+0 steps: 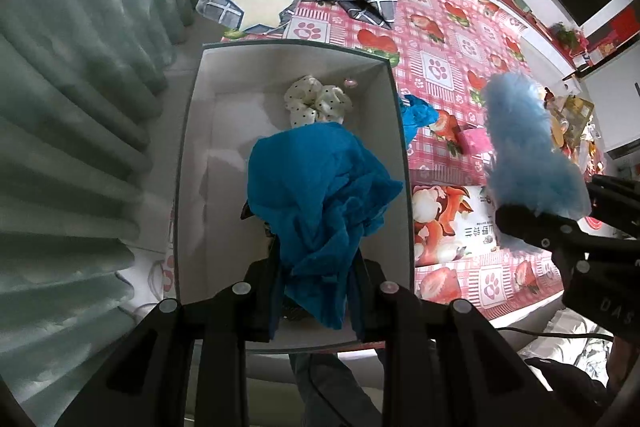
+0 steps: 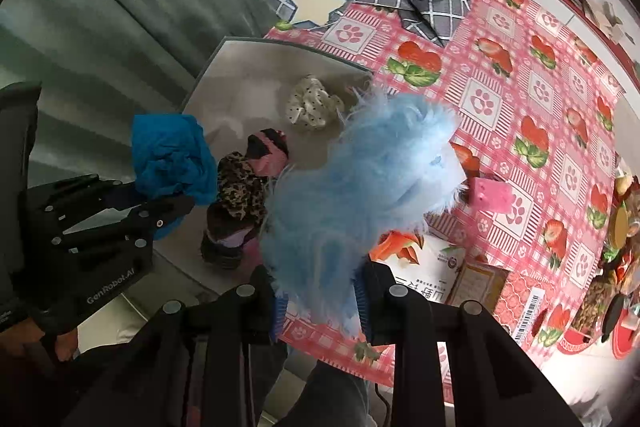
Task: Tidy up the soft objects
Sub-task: 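Hold the blue cloth and fluffy toy above the white box with both grippers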
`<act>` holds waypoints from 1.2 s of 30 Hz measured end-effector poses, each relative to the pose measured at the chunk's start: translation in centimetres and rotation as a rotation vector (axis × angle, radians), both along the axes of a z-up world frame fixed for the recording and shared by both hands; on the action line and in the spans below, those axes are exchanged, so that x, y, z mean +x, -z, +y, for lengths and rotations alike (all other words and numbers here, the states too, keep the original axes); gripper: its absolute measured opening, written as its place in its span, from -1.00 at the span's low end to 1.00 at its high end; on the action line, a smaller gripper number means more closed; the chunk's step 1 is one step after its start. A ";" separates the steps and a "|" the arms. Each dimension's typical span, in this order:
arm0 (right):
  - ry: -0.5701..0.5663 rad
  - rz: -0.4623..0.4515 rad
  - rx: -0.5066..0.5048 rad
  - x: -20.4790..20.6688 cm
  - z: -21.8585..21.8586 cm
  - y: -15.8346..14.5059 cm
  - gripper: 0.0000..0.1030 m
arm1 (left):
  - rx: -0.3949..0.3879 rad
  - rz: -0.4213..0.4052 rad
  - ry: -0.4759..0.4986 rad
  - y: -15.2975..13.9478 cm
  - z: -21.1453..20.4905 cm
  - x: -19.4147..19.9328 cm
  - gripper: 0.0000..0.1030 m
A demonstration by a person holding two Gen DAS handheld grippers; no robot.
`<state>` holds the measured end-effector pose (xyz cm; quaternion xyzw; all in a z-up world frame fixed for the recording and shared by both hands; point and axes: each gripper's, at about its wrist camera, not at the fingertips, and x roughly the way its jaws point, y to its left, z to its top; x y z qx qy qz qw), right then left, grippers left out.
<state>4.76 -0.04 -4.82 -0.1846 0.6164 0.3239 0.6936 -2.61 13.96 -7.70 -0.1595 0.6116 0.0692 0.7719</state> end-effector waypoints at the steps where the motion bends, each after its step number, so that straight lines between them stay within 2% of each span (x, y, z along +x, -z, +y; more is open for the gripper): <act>1: -0.003 0.001 0.000 0.0 0.0 0.0 -0.42 | 0.000 0.002 -0.003 0.0 0.0 -0.1 -0.44; 36: -0.091 0.042 0.015 0.2 3.9 1.3 -0.42 | 0.023 0.079 -0.035 1.9 1.1 0.1 -0.44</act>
